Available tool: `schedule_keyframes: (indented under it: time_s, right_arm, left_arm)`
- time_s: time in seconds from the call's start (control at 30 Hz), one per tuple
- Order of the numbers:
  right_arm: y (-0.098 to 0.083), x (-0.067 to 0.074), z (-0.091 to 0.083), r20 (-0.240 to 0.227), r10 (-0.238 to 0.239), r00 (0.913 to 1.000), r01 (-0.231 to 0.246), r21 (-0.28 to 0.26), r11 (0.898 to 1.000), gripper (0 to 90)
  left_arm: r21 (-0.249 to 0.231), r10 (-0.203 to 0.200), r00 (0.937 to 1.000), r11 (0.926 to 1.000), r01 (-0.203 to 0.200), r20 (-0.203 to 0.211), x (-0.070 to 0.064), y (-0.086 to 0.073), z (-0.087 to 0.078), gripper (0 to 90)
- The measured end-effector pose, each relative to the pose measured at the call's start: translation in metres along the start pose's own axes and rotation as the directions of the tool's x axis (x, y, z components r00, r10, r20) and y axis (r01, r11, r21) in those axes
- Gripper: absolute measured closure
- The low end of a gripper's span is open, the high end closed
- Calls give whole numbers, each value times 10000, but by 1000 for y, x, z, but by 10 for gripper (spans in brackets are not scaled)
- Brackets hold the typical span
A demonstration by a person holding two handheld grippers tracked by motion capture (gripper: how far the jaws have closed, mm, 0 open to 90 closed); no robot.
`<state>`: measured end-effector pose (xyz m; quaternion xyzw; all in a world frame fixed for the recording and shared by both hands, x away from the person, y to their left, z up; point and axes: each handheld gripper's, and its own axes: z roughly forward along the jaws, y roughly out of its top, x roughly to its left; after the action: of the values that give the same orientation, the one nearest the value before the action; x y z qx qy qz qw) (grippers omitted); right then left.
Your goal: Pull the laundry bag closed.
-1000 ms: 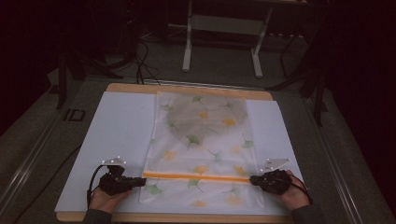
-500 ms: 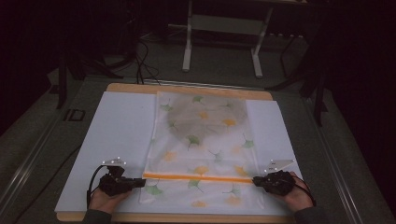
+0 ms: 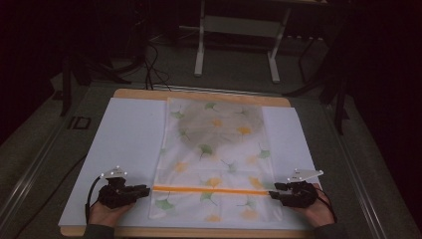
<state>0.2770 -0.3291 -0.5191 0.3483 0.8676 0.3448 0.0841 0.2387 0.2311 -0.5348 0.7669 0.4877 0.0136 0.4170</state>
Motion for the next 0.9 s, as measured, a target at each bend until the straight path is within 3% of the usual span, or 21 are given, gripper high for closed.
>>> schedule_keyframes:
  time_s: [0.13,0.17,0.2,0.27,0.3,0.33,0.37,0.4,0.43,0.5,0.57,0.67,0.73,0.77,0.8,0.83,0.9]
  right_arm:
    - [-2,-3,-1,142,425,9990,-420,-319,9986,524]
    - [-4,-6,-1,263,639,9976,-625,-523,9967,514]
    - [-4,-6,-1,263,639,9976,-625,-523,9967,514]
    - [-5,-9,-3,509,1180,9917,-1125,-999,9886,490]
    - [-5,-9,-3,509,1180,9917,-1125,-999,9886,490]
    - [-7,-12,-4,658,1560,9856,-1464,-1312,9805,487]
    - [-7,-12,-4,658,1560,9856,-1464,-1312,9805,487]
    - [-8,-13,-5,868,1898,9780,-1750,-1542,9724,484]
    - [-9,-14,-4,974,1998,9750,-1827,-1608,9699,480]
    - [-10,-14,-4,1265,2082,9699,-1866,-1632,9688,480]
    - [-10,-14,-4,1390,2108,9676,-1869,-1674,9680,480]
    - [-12,-15,-4,1586,2258,9612,-1944,-1915,9620,478]
    - [-14,-18,-5,1775,2493,9520,-2092,-2169,9535,482]
    - [-14,-18,-5,1775,2493,9520,-2092,-2169,9535,482]
    - [-16,-20,-5,1878,2637,9461,-2188,-2293,9484,488]
    - [-16,-20,-5,1878,2637,9461,-2188,-2293,9484,488]
    - [-17,-20,-5,1972,2699,9425,-2227,-2319,9469,490]
  left_arm:
    - [-148,171,9987,9997,-178,-473,-1,1,-2,687]
    - [-278,251,9952,9992,-279,-949,-2,1,-2,671]
    - [-278,251,9952,9992,-279,-949,-2,1,-2,668]
    - [-347,364,9901,9985,-415,-1355,-2,2,-3,658]
    - [-371,391,9872,9983,-454,-1548,-2,2,-3,658]
    - [-481,418,9813,9975,-517,-1880,-2,3,-2,653]
    - [-481,418,9813,9975,-517,-1880,-2,3,-2,649]
    - [-537,485,9744,9966,-617,-2196,-2,3,-1,647]
    - [-537,485,9744,9966,-617,-2196,-2,3,-1,645]
    - [-446,556,9668,9966,-688,-2493,0,5,2,632]
    - [-432,573,9663,9966,-703,-2511,1,5,3,627]
    - [-516,621,9605,9955,-789,-2711,0,7,4,618]
    - [-677,596,9532,9942,-832,-2963,1,7,4,608]
    - [-677,596,9532,9942,-832,-2963,1,7,4,608]
    - [-774,481,9478,9941,-762,-3153,4,8,3,608]
    - [-774,481,9478,9941,-762,-3153,4,8,3,606]
    - [-880,314,9389,9940,-654,-3428,6,8,3,604]
